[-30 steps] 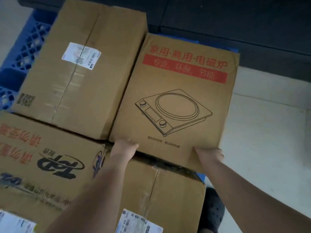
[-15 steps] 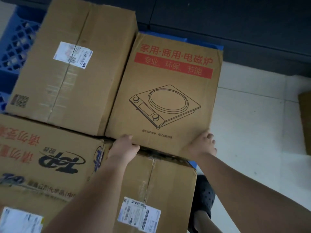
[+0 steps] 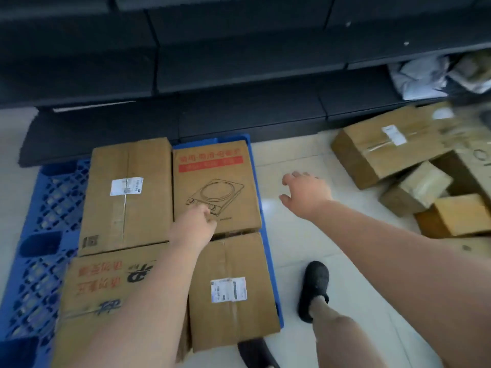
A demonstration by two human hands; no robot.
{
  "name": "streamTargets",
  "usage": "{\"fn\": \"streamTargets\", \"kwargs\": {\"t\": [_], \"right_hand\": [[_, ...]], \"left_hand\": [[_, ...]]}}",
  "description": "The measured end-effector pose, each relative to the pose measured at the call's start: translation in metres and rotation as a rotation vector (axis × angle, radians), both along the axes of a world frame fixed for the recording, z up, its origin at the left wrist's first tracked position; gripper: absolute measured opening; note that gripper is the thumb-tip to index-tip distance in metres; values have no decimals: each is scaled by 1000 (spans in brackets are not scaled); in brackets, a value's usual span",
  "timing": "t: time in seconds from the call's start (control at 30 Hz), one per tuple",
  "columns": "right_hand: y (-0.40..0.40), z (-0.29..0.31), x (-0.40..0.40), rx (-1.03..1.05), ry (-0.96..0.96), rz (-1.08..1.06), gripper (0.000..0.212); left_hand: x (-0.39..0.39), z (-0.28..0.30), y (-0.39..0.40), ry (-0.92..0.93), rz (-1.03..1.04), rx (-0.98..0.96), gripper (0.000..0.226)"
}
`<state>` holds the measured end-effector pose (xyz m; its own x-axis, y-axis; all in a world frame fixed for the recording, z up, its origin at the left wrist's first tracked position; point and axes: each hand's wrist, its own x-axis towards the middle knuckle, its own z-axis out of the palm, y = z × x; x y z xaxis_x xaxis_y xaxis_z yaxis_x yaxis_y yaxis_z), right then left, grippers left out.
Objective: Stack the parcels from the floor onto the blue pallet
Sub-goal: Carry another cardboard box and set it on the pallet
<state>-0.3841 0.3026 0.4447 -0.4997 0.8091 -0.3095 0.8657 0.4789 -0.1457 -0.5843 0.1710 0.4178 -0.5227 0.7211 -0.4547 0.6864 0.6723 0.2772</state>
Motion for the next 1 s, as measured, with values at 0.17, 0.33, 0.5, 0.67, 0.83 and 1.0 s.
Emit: {"fn": "streamTargets", "kwargs": {"t": [0.17, 0.33, 0.5, 0.67, 0.83, 1.0], "right_hand": [[-32, 89, 98, 104, -51, -114, 40], [-50, 123, 193, 149, -47, -295, 40], [-73, 118, 311, 88, -52, -466, 40], [-100, 104, 459, 20, -50, -650, 30], [-128, 94, 599, -58, -73, -907, 31], [-169, 87, 696, -179, -61, -1208, 37]], "left_hand": [[82, 94, 13, 42, -274, 53, 29], [180, 132, 43, 88, -458, 92, 30], [304, 130, 58, 95, -639, 65, 29], [460, 120, 71, 30, -789, -7, 21], [612, 117, 79, -27, -968, -29, 12], [720, 116, 80, -57, -1189, -80, 27]]}}
